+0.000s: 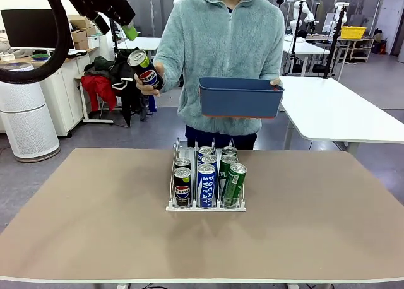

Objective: Fill the beverage cans into the dispenser.
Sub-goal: Pick up the Pepsi coke handed by the human.

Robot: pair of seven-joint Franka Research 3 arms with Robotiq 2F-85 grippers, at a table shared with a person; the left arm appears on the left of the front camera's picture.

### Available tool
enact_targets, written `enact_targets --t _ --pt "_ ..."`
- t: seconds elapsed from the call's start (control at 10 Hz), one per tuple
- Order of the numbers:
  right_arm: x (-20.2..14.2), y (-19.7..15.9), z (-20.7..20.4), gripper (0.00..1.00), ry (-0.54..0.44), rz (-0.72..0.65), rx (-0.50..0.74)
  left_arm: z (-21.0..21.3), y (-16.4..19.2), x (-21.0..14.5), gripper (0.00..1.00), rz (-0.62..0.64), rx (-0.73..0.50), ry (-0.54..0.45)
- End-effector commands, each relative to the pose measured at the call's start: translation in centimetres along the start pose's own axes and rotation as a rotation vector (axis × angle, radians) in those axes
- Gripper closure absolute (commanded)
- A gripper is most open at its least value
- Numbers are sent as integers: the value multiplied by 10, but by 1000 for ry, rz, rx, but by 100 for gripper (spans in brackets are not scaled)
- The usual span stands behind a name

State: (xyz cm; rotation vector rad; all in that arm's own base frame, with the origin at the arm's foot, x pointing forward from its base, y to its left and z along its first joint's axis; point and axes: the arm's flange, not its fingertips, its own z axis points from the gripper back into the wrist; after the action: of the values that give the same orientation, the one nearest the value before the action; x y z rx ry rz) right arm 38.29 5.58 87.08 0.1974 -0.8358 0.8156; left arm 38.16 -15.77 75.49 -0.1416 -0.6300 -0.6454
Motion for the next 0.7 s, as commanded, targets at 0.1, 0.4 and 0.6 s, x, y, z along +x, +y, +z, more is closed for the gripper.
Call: enact_targets --t 0.1,0.4,0.6 --pt "0 1 0 0 3 12 6 -16 13 -12 0 -62 -31 -15" --pt "0 1 0 0 3 12 6 -45 18 -14 0 -76 -45 -34" --pt "0 1 0 0 3 12 6 -54 17 -9 0 -83 -36 -41"
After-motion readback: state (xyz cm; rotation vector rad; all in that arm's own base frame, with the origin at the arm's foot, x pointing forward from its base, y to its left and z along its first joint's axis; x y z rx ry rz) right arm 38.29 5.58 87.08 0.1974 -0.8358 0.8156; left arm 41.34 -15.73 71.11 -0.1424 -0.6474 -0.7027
